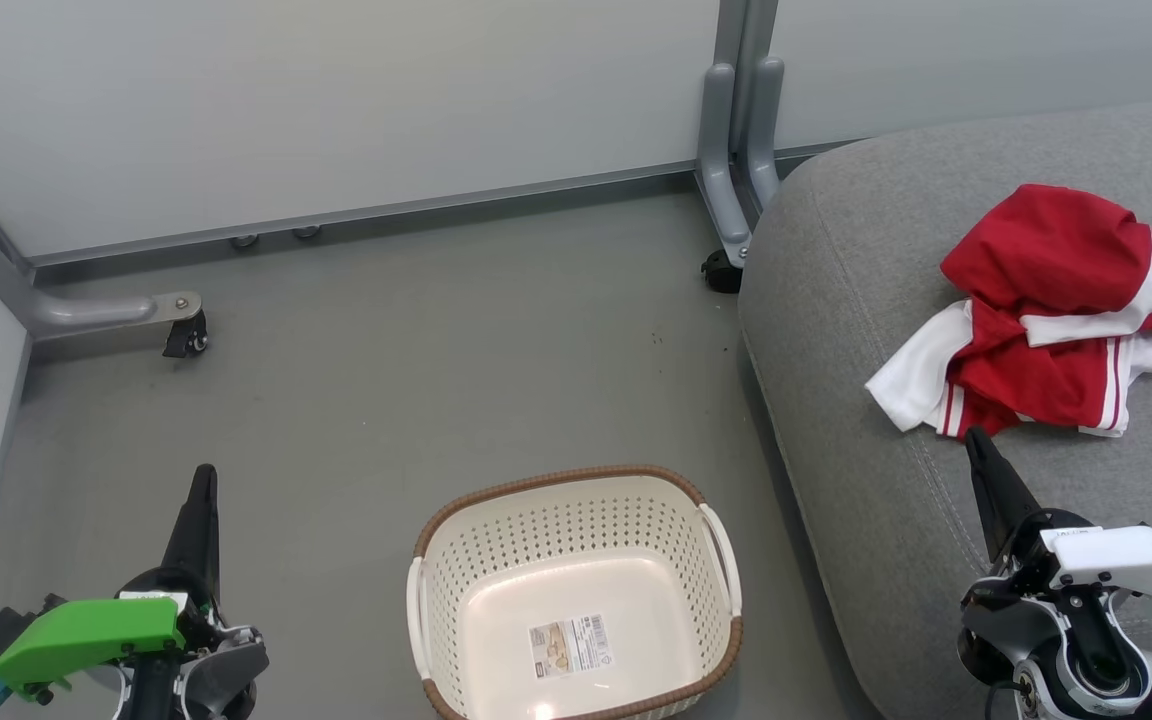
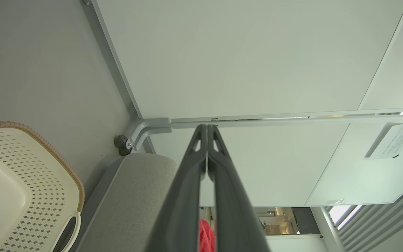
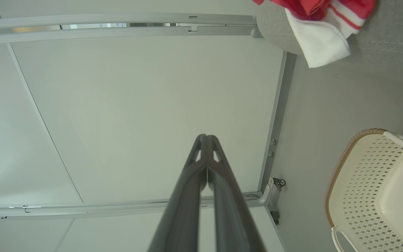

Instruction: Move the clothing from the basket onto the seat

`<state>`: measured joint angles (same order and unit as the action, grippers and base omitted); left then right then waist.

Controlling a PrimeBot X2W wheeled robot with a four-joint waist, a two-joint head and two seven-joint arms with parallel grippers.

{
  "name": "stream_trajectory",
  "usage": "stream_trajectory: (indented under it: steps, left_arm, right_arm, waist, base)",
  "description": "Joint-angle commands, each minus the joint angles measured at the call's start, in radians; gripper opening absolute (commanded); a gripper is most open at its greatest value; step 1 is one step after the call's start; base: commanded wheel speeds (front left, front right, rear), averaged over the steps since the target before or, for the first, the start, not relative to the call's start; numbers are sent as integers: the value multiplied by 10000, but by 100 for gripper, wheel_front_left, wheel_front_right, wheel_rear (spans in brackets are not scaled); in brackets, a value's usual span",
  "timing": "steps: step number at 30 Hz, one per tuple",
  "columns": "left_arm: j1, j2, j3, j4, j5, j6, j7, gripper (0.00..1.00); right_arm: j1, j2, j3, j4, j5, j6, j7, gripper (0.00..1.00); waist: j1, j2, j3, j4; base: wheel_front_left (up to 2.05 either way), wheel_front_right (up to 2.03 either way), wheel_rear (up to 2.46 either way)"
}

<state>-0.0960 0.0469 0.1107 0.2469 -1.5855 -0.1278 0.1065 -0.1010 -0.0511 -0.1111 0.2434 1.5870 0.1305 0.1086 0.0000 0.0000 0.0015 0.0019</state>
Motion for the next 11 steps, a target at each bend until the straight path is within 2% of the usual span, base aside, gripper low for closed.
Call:
stream_trajectory:
  steps: [1,11]
  left_arm:
    - [-205,75,46,-27,-218,-52,70,0]
    - [-191,73,52,-22,-285,-45,115,0]
  right_arm:
    - [-111,3,-40,20,181,4,66,0]
    - [-104,7,-55,25,279,4,95,0]
  waist:
    - [0,0,7,-8]
    - [0,0,16,-19]
  base:
    - [0,0,0]
    - [0,0,0]
